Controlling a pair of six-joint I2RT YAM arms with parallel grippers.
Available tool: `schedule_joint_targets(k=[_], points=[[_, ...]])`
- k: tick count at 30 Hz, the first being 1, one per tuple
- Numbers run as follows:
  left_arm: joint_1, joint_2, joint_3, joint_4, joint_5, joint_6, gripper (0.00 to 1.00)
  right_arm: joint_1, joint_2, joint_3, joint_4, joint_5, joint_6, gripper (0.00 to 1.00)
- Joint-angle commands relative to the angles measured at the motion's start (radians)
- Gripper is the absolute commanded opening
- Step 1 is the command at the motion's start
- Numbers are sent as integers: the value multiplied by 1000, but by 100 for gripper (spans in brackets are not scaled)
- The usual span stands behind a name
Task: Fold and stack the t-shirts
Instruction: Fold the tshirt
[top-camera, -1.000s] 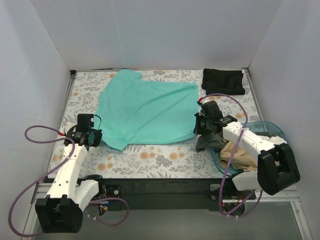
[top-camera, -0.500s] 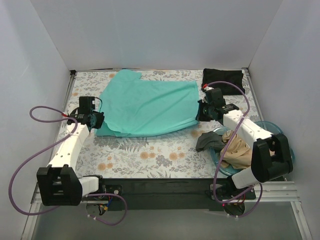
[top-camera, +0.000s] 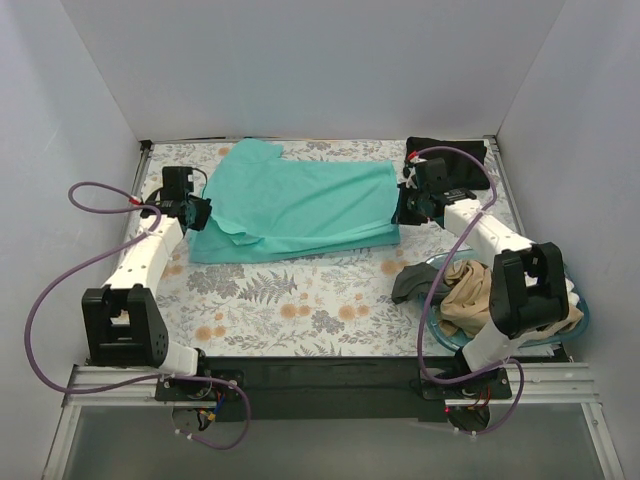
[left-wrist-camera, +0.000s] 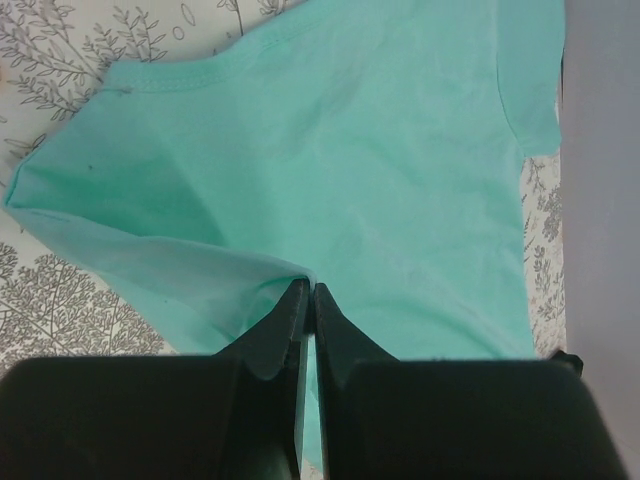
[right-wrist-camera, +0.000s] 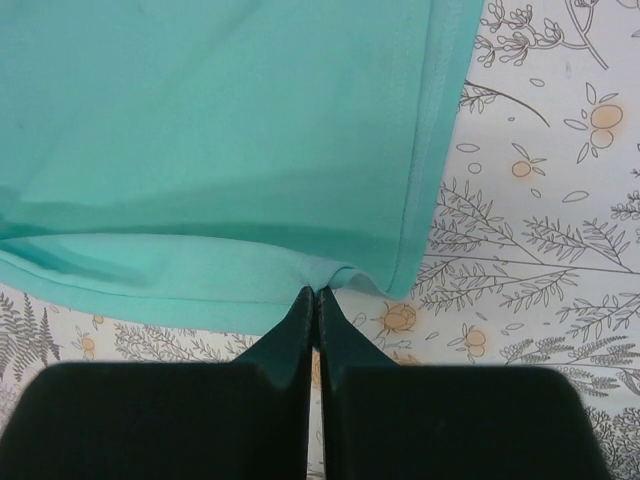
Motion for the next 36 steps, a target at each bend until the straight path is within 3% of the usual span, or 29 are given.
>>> schedule_joint_targets(k=[1,26,27,29,30,31,32,33,36], points=[[2,24,59,30,-18,23,0,-15,29,68,9,-37,-24,1],[2,383,347,70,-59,95,0,-90,345,334,24,-103,-48,2],[0,416,361,72,-67,103,0,-94,362,370,24,-103,-47,4],[0,453,418,73,-59,118,1,-107,414,415,21,-125,-53,17],[0,497,453,66,-36,133,15,-110,425,456,8,-140,-62,40],[2,515,492,17,-21,135,56,-114,430,469,5,-160,-68,60],[2,528,565,-6,-10,141,70,-114,413,475,5,-169,-76,75],[0,536,590,-25,-10,150,89,-114,399,475,5,-166,-87,98],[2,506,604,-39,-4,181,92,-114,323,444,6,-140,-108,98]])
